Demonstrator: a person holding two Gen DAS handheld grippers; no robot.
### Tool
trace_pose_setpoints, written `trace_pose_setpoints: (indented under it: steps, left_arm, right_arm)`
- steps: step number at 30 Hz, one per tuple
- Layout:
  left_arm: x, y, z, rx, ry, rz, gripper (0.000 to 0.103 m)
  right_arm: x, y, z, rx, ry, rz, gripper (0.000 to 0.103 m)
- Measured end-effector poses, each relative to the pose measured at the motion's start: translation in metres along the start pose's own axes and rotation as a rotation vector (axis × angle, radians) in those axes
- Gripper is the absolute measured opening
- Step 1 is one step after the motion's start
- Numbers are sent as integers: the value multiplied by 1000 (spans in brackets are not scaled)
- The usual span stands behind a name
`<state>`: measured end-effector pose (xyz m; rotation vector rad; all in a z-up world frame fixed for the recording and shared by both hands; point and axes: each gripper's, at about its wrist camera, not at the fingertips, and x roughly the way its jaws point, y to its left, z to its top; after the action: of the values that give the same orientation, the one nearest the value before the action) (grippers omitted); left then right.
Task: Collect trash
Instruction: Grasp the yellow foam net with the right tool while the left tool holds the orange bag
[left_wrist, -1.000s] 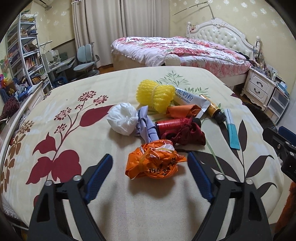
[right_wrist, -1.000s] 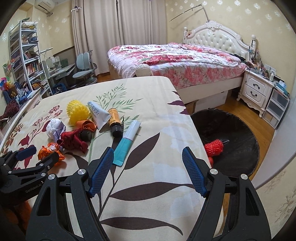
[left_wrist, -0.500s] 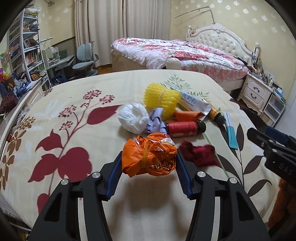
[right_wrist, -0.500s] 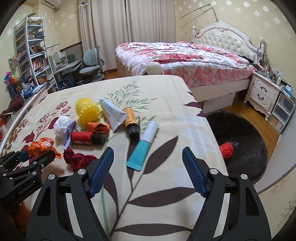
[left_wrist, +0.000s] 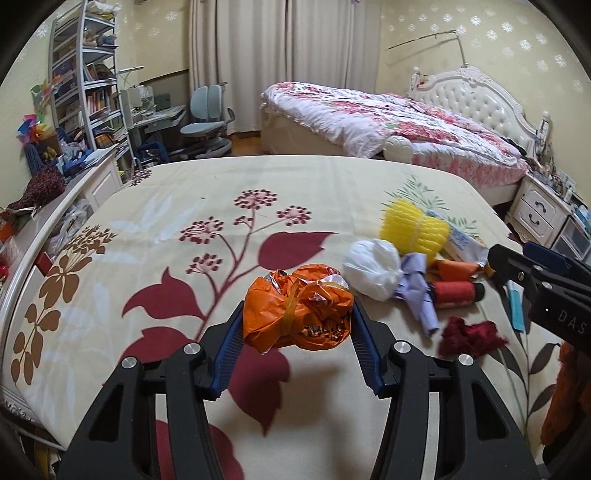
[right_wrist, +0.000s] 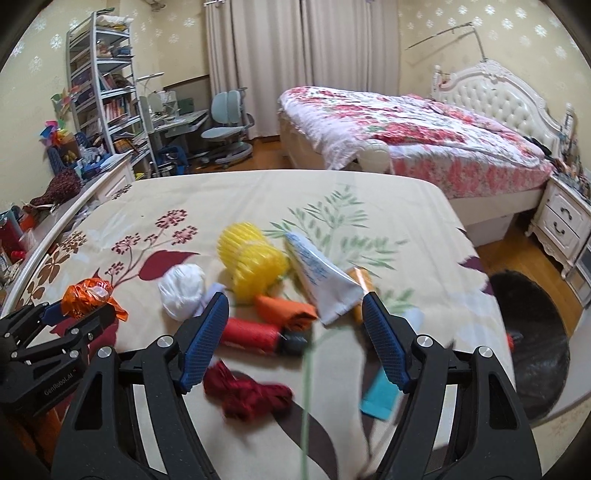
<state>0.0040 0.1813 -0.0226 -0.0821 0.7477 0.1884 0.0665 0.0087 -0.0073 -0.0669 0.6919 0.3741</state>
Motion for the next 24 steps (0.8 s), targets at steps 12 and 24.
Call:
trace_pose_setpoints:
  steps: [12,24]
  left_arm:
    - [14,39,20,-23,-22,54,55]
    - [18,41,21,-41,-19,58,55]
  right_arm:
    - [60,41,35,-96,85,37,58]
    - [86,36,34,-109,140,-33,54]
